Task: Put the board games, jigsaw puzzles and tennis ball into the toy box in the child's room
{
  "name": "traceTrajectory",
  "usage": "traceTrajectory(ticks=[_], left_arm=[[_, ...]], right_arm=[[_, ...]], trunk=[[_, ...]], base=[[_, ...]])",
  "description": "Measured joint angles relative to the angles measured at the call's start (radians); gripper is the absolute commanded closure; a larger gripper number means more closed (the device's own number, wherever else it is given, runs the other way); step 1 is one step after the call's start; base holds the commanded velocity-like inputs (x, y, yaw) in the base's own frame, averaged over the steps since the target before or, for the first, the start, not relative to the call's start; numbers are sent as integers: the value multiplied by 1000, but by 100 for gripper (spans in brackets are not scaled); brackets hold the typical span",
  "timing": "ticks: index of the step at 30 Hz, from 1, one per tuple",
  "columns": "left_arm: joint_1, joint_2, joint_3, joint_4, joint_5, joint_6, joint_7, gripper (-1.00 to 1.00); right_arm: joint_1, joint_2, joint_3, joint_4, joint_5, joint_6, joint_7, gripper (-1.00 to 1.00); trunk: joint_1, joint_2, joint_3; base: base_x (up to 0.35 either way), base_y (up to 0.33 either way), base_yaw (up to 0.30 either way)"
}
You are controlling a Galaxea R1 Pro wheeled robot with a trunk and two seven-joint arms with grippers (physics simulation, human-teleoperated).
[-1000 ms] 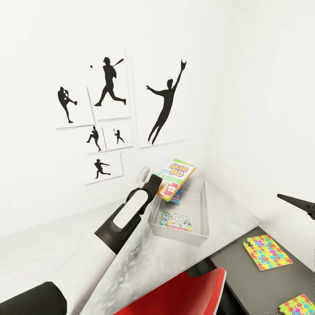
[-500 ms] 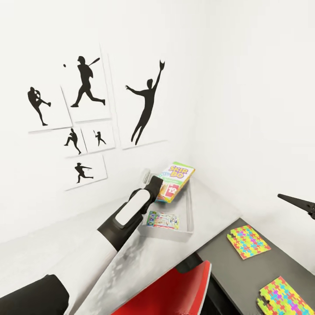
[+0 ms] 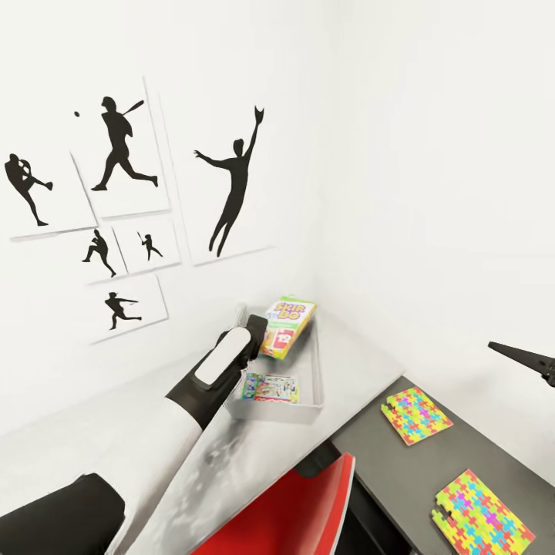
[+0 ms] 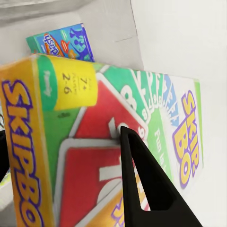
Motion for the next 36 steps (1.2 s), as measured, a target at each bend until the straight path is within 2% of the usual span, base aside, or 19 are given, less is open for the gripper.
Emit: traceTrajectory(ticks=[6, 13, 36], left_arm=[[-25, 2, 43, 7, -3, 1, 93, 100], [-50, 3, 62, 9, -8, 3, 168, 100], [-91, 2, 65, 17, -7, 2, 192, 100]], right_arm=[[0, 2, 2, 0, -1, 0, 0, -100], [0, 3, 5, 0, 0, -1, 1, -100], [0, 1, 3, 0, -1, 17, 3, -100]], trunk=[[0, 0, 0], [0, 0, 0], [0, 0, -4]], base=[[0, 0, -17], [0, 0, -4], [0, 0, 0]])
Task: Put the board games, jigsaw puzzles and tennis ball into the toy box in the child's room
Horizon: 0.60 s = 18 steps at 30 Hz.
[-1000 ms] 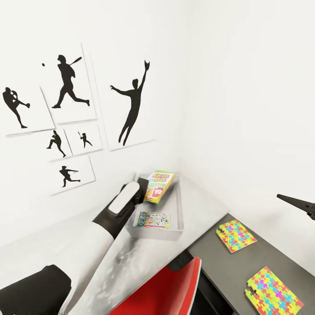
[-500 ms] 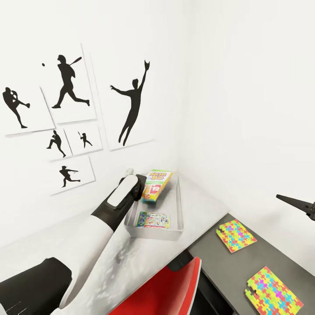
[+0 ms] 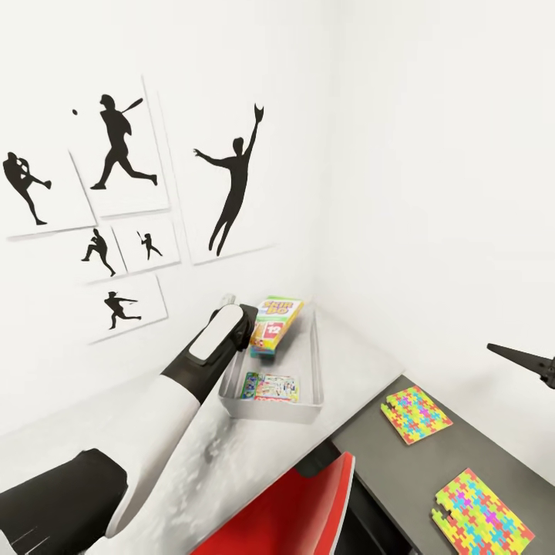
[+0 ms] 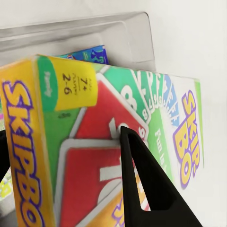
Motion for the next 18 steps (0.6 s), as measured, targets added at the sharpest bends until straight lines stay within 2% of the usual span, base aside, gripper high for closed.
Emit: traceTrajectory(ticks=[6, 11, 18], left_arm=[[-20, -1, 0, 43, -1, 0, -9, 100], [-48, -1, 1, 94, 0, -1, -12, 100], [-62, -2, 1, 117, 5, -2, -12, 100]], right_arm=[[-1, 1, 3, 0, -1, 54, -2, -100], [-1, 1, 4, 0, -2, 66, -3, -100], [-1, 2, 4, 0, -2, 70, -5, -100]], trunk=[[0, 0, -8], [0, 0, -16], [0, 0, -27]], base=[[0, 0, 0], [0, 0, 0], [0, 0, 0]])
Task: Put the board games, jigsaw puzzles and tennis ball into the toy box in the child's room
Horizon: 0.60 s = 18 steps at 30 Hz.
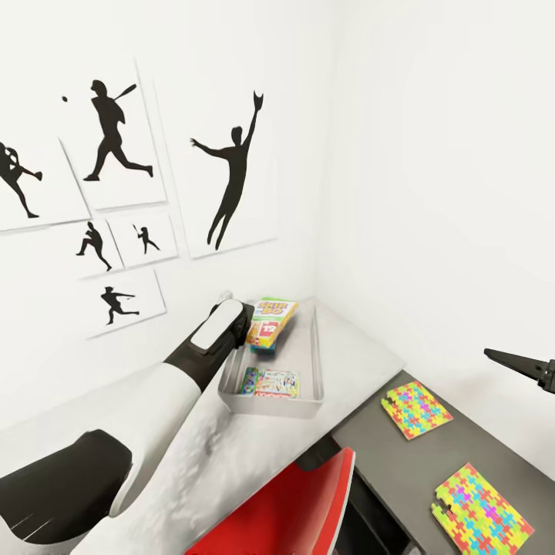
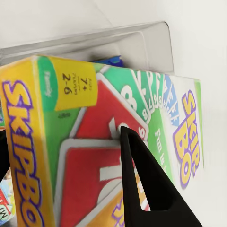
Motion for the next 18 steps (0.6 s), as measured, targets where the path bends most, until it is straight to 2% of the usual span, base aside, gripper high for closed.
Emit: traceTrajectory(ticks=[18], left_arm=[[-32, -2, 1, 11, 9, 2, 0, 100]], right_arm=[[0, 0, -7, 0, 0, 1, 0, -100]], trunk=[[0, 0, -24]], base=[[0, 0, 0]])
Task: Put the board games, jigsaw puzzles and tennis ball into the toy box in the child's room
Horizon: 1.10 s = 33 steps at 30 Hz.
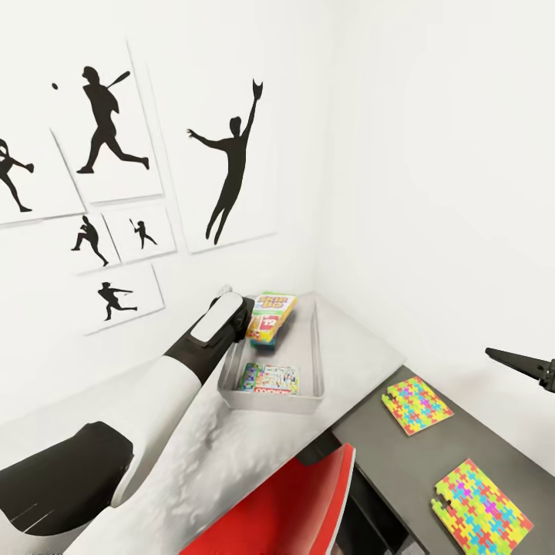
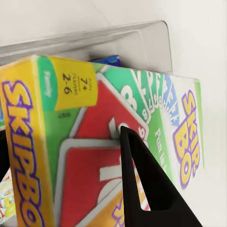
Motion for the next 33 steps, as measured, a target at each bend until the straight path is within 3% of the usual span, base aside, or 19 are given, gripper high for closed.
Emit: traceTrajectory(ticks=[17, 33], left_arm=[[-8, 3, 1, 1, 0, 0, -1, 100], [-7, 4, 27, 1, -1, -1, 0, 100]], right_arm=[[0, 0, 0, 0, 0, 0, 1, -100], [0, 0, 1, 0, 0, 0, 1, -100]], trunk=[[0, 0, -2], [0, 0, -2]], base=[[0, 0, -58], [0, 0, -8]])
